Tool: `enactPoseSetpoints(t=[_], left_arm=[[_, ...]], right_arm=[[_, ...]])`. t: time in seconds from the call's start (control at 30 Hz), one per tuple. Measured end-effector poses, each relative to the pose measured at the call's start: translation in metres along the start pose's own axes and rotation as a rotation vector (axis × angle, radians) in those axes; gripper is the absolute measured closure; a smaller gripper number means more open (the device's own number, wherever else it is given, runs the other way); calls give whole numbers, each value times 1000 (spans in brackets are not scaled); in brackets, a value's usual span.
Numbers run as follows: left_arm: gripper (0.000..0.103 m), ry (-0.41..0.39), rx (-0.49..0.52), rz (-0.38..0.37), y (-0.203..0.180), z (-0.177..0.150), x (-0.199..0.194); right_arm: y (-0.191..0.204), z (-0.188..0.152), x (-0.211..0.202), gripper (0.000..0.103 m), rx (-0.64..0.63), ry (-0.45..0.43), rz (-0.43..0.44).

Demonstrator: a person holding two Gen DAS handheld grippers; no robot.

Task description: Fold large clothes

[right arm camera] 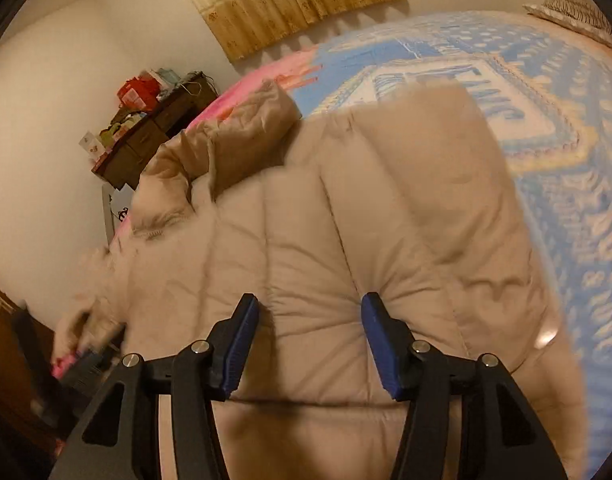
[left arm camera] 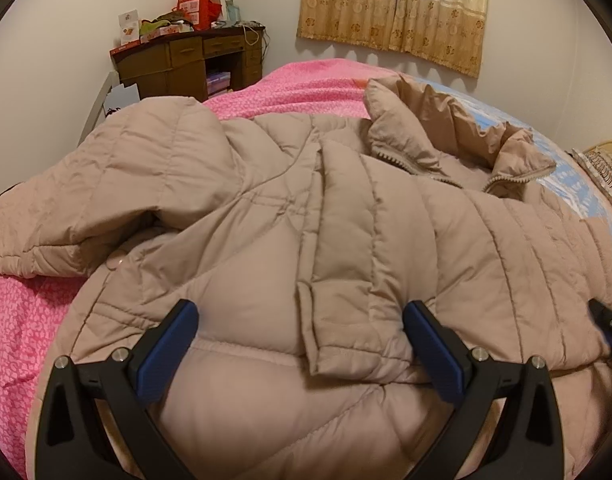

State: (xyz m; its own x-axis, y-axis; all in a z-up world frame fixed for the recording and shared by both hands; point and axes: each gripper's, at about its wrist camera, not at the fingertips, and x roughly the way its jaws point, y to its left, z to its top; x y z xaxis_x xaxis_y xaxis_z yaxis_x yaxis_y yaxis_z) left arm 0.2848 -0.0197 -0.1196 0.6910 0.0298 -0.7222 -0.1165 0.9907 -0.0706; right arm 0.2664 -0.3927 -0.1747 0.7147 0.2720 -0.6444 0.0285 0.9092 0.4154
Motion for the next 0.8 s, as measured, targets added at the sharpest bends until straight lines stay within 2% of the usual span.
enactPoseSetpoints(t=[0.13,0.2,0.27,0.3,0.4,0.43,0.5,0.57,0.63,0.8], left_arm=[[0,33,6,-59,15,-1,-21],[0,2,-43,-77,37,1,-43],[0,-65,-122,-68,76,5,-69],[0,-104,-179,-31,106,11,-81],[0,-152,-349,126,181,24,-98],[0,-169,-446,182,218,28,-103],[0,-156,-613,212,271,28,-100],[0,-134,-730,173,303,24,-90],[0,-103,-811,142,324,18,-73],[1,-52,-922,114,341,11,-39]], right_arm=[[-2,-1,1,44,-8,-6,-2],[-2,-1,1,43,-9,-10,4],[0,2,3,43,-4,-12,10],[-1,2,3,43,-3,-14,13],[4,3,6,41,1,-16,25],[3,2,4,40,3,-17,32],[0,0,2,39,6,-18,40],[0,0,2,39,7,-19,41],[1,0,2,39,7,-19,41],[0,0,3,39,10,-20,44]])
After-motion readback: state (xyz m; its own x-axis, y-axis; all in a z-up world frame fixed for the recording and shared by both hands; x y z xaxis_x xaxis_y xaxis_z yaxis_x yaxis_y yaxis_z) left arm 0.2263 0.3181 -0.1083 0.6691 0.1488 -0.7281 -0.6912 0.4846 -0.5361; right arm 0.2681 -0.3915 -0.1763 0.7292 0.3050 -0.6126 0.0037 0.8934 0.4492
